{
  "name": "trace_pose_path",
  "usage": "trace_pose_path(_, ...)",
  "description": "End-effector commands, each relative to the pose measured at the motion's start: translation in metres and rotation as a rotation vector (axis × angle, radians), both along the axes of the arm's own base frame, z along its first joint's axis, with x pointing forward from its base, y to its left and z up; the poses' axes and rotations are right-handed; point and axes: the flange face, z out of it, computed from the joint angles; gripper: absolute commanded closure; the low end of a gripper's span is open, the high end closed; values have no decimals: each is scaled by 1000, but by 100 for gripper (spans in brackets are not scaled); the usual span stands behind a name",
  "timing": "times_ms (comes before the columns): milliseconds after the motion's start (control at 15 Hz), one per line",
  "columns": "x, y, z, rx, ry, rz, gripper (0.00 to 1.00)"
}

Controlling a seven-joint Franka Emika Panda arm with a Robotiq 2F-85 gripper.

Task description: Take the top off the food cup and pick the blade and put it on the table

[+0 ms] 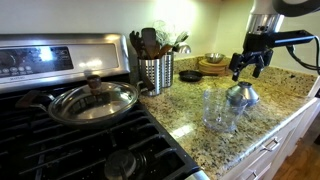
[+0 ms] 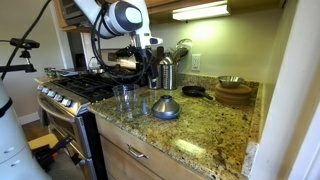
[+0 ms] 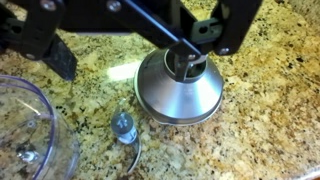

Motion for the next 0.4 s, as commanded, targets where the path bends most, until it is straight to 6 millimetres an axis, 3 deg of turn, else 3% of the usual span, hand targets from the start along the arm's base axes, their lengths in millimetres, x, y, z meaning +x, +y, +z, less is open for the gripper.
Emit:
trace_pose_path(0,-13,2,32,0,-4,36,0)
trace_pose_path(67,-4,1,16,-3,-8,17,0)
trace_pose_path(333,-4,2,17,-4,-6,22,0)
